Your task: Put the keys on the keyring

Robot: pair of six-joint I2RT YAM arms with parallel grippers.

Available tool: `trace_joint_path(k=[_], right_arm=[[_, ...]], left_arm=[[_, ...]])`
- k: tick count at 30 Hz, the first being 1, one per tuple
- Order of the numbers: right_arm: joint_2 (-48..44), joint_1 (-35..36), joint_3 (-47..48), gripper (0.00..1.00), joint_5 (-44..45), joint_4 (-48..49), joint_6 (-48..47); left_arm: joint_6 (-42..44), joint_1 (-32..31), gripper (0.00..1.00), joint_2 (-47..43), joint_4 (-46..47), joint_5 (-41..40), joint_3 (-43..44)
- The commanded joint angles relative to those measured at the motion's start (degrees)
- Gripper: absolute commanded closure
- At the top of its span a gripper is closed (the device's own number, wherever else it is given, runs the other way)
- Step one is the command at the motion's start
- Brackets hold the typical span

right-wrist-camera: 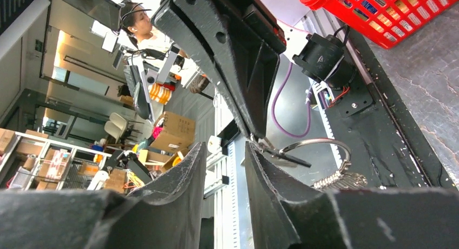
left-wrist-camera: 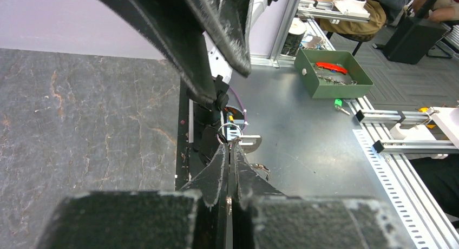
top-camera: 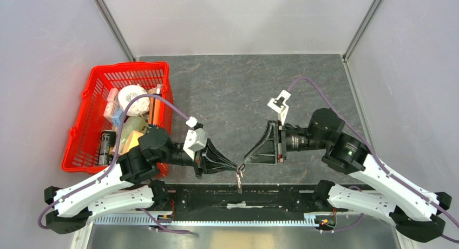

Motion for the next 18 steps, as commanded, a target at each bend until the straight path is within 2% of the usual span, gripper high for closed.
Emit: trace_joint_path(k=[1,18], right_arm=[[-2.3,0.1,0.5,0.60,1.9,-2.7,-2.4],[-1.3,0.1,-3.2,0.62,-0.2,0.3,3.0]], left_arm=[[1.8,-0.1,0.98,-0.8,0.8,0.6,2.2],[2.2,-0.1,0.98,-1.8,0.1,-2.4,2.0]])
